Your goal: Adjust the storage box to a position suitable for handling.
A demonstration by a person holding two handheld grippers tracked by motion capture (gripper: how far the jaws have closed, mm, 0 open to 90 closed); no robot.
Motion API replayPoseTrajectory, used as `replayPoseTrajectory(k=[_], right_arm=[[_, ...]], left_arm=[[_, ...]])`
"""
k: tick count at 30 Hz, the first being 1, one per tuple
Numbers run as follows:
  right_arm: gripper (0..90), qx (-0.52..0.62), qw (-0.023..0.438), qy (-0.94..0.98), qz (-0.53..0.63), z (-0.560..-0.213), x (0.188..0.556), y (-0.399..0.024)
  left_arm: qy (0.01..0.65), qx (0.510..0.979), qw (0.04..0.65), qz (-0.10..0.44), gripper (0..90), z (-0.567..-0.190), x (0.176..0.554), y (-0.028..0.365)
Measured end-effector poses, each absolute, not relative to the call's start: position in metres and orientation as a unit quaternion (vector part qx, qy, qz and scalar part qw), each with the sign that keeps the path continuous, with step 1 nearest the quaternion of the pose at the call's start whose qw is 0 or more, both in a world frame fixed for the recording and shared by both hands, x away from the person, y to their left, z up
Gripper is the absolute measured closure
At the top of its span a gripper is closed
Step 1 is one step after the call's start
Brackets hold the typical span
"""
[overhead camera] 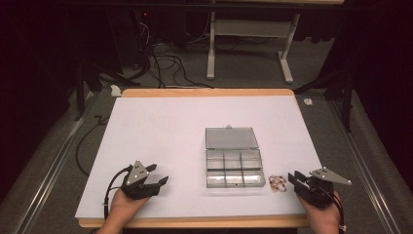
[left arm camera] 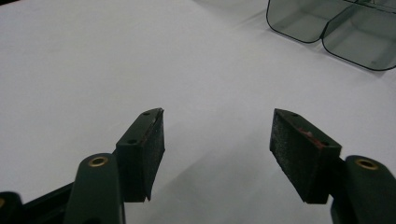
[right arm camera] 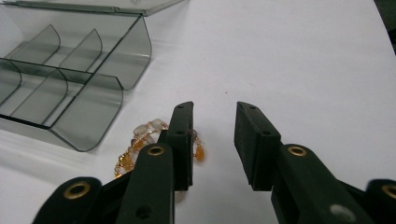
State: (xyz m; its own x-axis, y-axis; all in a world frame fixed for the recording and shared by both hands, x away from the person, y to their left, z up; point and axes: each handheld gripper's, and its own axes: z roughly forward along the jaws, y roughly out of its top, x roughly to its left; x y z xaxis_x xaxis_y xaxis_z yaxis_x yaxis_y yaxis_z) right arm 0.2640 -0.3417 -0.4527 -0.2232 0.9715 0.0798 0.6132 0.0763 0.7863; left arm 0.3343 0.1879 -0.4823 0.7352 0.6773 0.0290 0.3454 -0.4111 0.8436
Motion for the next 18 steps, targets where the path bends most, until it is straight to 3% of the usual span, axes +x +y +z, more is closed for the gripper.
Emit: replayPoseTrajectory(k=[18], right_arm=[[57.1, 0.582, 0.204, 0.738, 0.275, -0.454, 0.272, -0.329]], left_arm=[[0.303, 0.821, 0.447, 0.184, 35.6, -0.482, 0.334, 0.188]])
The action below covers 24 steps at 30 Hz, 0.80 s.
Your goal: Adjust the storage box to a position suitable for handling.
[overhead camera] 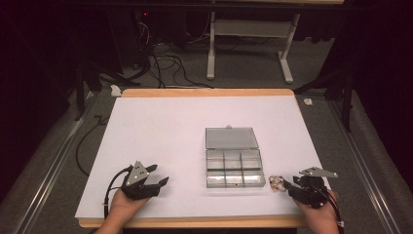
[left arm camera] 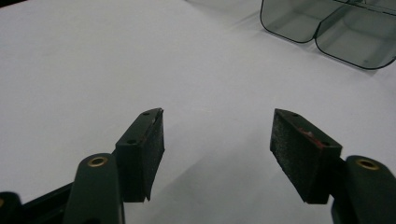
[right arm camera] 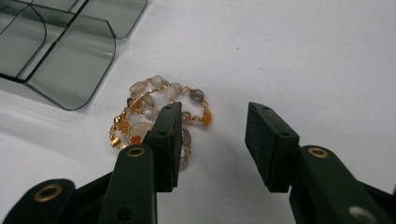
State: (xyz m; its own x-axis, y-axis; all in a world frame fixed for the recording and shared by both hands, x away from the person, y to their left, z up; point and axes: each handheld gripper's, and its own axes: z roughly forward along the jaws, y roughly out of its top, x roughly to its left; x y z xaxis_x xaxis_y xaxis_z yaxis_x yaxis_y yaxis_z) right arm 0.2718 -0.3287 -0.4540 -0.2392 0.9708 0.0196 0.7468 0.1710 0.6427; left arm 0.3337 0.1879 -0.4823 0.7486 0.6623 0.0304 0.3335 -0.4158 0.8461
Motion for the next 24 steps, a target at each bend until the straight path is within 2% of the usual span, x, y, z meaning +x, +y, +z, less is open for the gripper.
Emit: replayPoseTrajectory(k=[24], right_arm=[[50.1, 0.574, 0.109, 0.791, 0.183, -0.440, 0.287, -0.320]], left_arm=[[0.302, 0.821, 0.448, 0.186, 35.0, -0.482, 0.333, 0.188]])
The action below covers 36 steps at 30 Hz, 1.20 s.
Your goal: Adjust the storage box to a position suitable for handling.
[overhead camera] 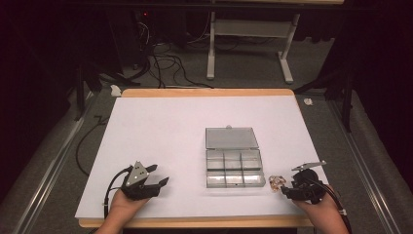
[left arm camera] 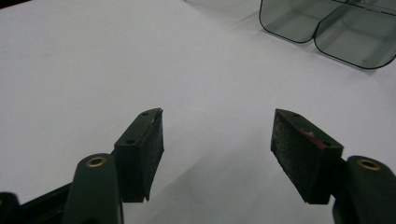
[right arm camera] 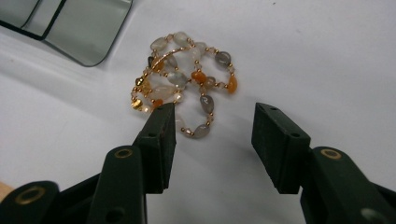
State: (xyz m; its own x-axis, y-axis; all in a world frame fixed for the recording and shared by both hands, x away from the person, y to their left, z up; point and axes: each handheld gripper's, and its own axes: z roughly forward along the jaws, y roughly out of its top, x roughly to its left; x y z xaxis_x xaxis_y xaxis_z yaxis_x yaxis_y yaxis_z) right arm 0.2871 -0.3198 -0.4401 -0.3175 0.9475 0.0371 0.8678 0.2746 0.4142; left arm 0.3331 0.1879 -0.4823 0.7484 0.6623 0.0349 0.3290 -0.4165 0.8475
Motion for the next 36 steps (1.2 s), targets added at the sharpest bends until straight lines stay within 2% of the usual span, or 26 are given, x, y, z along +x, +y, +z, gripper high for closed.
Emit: replayPoseTrajectory(k=[9, 24, 30, 36], right_arm=[[45.5, 0.559, 0.078, 0.811, 0.151, -0.435, 0.294, -0.315], [23.1, 0.547, 0.036, 0.828, 0.113, -0.428, 0.321, -0.301], [22.3, 0.541, 0.036, 0.835, 0.095, -0.434, 0.336, -0.294], [26.0, 0.541, 0.032, 0.836, 0.085, -0.441, 0.345, -0.291]], left_arm=[[0.300, 0.821, 0.449, 0.187, 34.8, -0.482, 0.332, 0.188], [0.298, 0.820, 0.451, 0.188, 34.7, -0.482, 0.332, 0.188], [0.299, 0.818, 0.454, 0.187, 34.6, -0.482, 0.332, 0.189], [0.300, 0.817, 0.455, 0.187, 34.6, -0.482, 0.332, 0.189]])
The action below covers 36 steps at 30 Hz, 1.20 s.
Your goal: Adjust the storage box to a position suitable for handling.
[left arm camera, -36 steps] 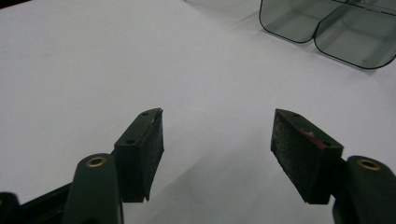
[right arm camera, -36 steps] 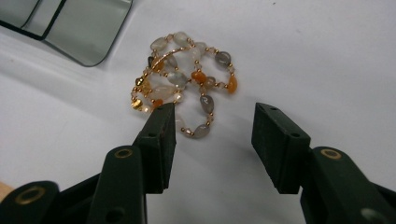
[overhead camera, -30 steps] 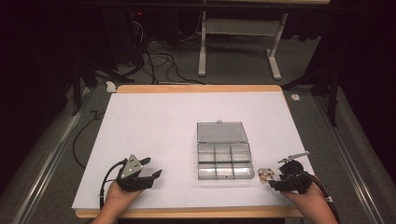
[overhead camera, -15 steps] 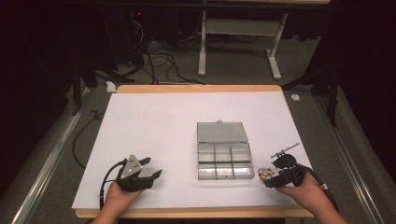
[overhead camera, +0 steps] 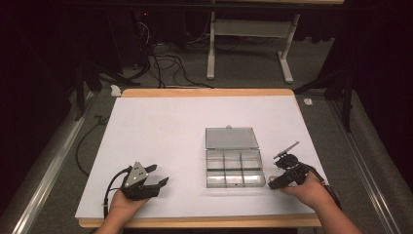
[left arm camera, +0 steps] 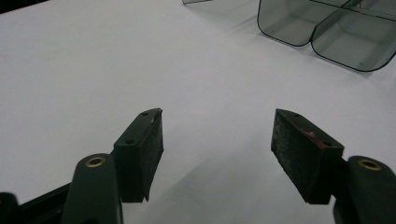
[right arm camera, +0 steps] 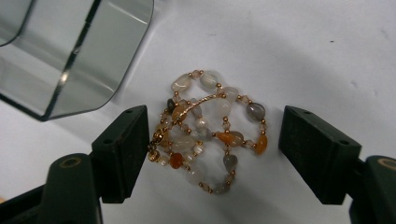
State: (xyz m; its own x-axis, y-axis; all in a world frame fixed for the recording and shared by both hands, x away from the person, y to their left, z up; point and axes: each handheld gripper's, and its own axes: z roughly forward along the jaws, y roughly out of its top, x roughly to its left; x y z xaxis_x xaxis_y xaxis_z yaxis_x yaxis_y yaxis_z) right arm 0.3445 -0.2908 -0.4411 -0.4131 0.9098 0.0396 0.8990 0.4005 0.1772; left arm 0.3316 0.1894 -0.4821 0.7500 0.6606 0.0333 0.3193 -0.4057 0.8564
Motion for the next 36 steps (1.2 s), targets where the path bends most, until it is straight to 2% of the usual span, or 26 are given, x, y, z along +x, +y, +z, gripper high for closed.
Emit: replayPoseTrajectory(k=[11, 24, 36], right_arm=[[41.8, 0.520, 0.050, 0.850, 0.066, -0.440, 0.346, -0.290], [76.0, 0.506, 0.039, 0.860, 0.061, -0.437, 0.354, -0.288], [79.7, 0.510, 0.026, 0.858, 0.062, -0.429, 0.356, -0.289]], left_arm=[[0.299, 0.820, 0.451, 0.188, 34.7, -0.482, 0.332, 0.188], [0.299, 0.821, 0.449, 0.186, 34.7, -0.482, 0.332, 0.188], [0.300, 0.821, 0.450, 0.184, 34.7, -0.482, 0.332, 0.188]])
